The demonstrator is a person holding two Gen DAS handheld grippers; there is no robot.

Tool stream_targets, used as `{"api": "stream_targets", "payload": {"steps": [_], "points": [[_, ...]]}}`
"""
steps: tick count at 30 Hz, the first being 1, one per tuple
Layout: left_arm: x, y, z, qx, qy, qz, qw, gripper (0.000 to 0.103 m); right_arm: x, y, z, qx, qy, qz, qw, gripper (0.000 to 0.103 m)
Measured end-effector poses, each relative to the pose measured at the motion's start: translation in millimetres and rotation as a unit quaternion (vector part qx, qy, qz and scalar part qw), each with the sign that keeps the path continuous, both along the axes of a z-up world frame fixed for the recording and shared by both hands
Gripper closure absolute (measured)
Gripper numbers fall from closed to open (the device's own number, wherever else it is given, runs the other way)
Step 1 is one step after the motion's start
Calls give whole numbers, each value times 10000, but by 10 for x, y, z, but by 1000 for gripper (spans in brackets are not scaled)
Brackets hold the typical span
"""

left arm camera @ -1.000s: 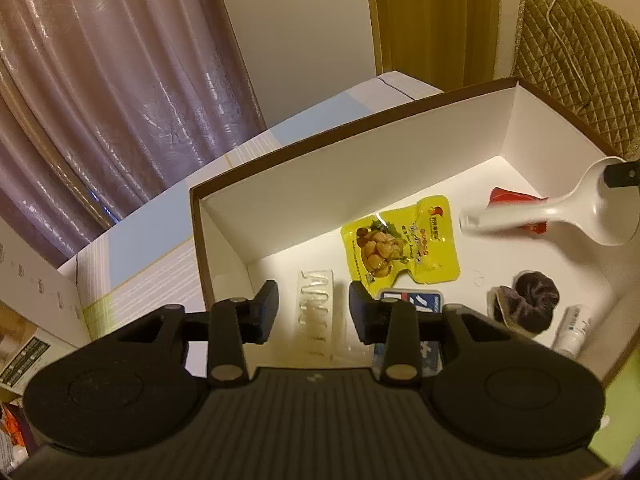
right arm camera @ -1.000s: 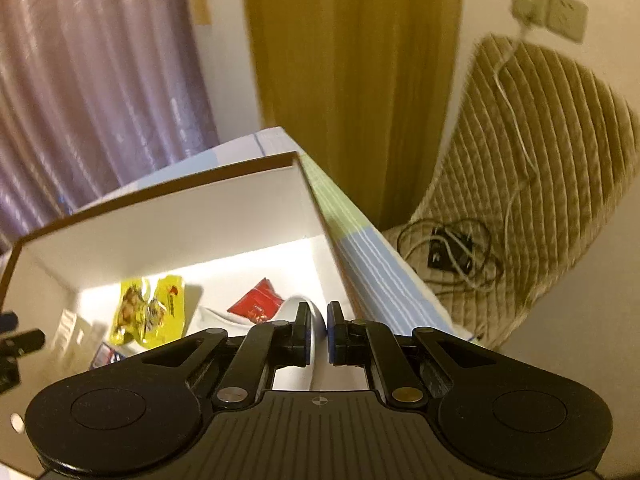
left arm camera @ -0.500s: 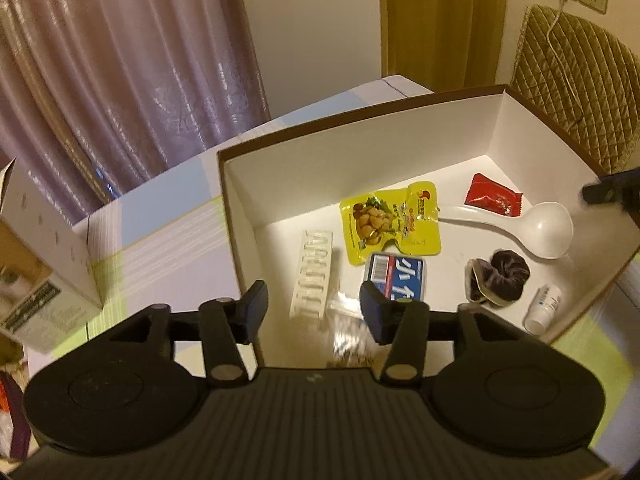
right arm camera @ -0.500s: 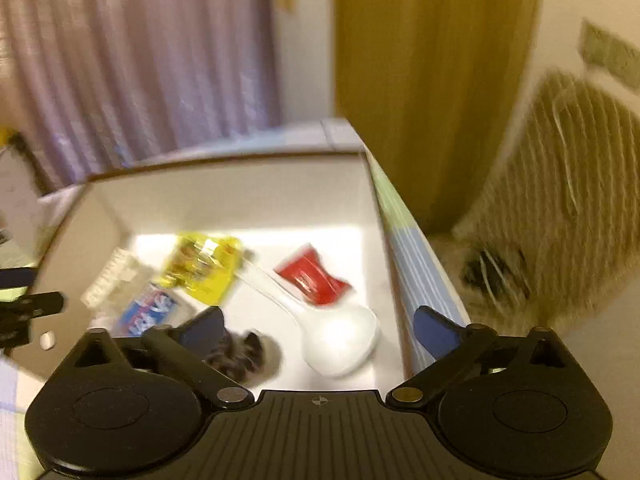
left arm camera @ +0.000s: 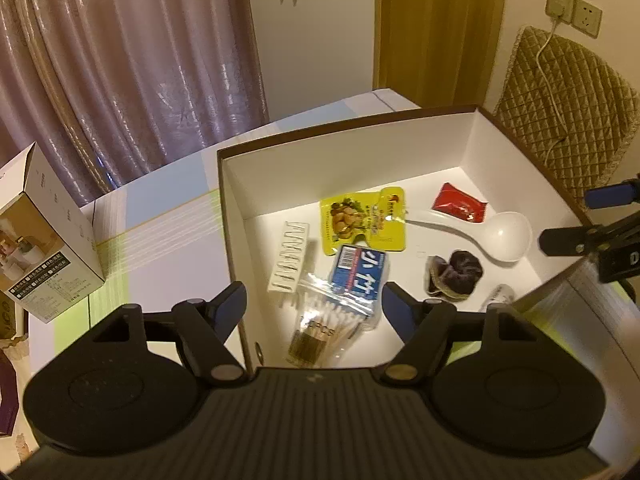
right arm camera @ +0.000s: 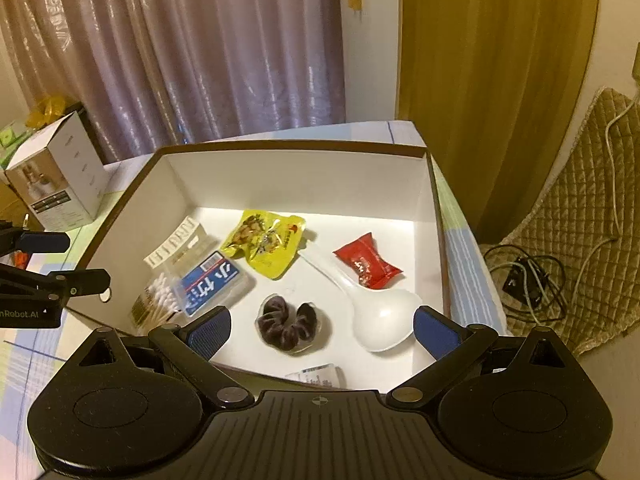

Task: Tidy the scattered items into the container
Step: 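Withdraw both tools from the box toward the tubes on the table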

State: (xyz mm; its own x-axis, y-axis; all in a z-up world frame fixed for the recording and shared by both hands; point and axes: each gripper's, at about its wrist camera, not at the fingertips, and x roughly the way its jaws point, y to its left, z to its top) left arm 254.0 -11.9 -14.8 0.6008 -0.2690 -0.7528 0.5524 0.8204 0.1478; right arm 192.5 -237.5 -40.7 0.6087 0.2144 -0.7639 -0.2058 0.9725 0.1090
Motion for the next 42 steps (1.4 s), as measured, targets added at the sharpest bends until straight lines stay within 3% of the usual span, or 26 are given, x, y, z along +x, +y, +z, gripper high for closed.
{"api": "stream_targets", "payload": {"steps": [42], "points": [[-848,-21,357,200,-350,104,9991,17,-597,-49,278,34,-341,118,9993,1]]}}
